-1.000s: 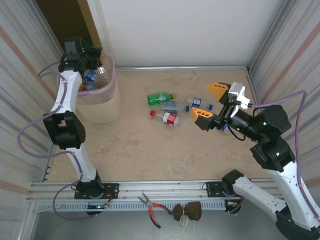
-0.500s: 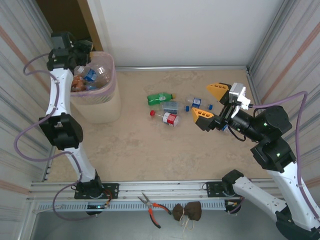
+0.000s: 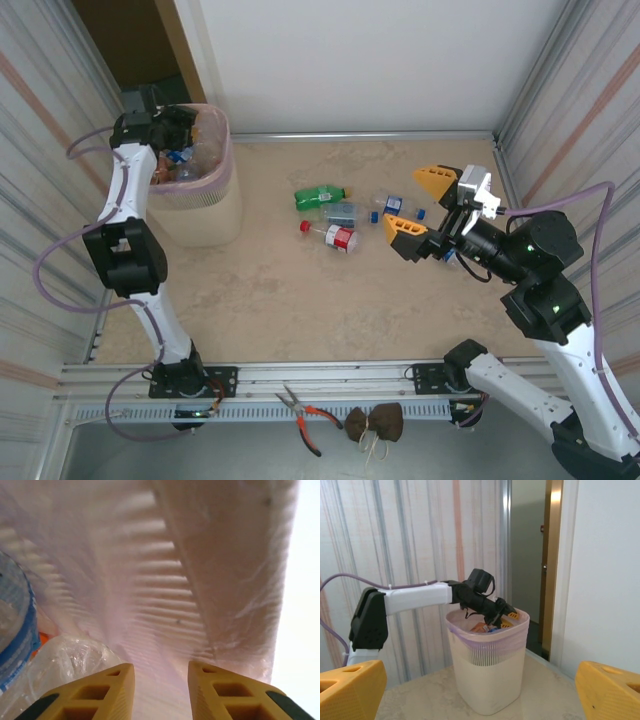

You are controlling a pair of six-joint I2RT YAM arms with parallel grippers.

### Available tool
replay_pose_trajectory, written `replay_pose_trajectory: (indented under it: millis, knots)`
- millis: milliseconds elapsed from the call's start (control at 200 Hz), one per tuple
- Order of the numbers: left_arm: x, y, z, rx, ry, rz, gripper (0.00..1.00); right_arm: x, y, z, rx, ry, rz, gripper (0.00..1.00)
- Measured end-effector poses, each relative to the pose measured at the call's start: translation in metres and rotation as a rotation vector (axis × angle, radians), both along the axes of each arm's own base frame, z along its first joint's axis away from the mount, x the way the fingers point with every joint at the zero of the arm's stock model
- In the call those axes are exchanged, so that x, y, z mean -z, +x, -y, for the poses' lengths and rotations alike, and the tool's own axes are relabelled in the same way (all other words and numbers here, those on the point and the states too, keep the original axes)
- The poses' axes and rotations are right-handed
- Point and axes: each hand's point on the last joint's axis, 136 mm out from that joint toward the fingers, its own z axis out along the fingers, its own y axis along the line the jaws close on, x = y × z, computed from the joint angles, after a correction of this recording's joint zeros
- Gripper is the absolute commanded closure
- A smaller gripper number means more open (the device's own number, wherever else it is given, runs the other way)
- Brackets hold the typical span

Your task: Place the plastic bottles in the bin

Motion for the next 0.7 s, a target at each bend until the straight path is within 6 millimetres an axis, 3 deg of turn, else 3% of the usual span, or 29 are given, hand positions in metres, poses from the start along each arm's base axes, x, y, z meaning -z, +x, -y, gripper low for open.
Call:
replay_pose_trajectory:
  millis: [160,281,516,701]
  knots:
    - [-0.016,-0.005,-0.004,0.012,0.017,0.036,0.65,0.013,0.016,-0.002,0.041,-0.026,-0.059,0.04]
    - [-0.043,-0.017,-0.008,0.030,0.042,0.098,0.65,0.031,0.033,-0.003,0.092,-0.063,-0.125,0.04]
    - [-0.100,-0.061,-0.001,0.119,0.170,0.248,0.62,0.079,0.072,0.000,0.237,-0.178,-0.294,0.04]
    - [-0.113,-0.104,0.012,0.221,0.298,0.317,0.58,0.126,0.103,0.011,0.349,-0.291,-0.446,0.05]
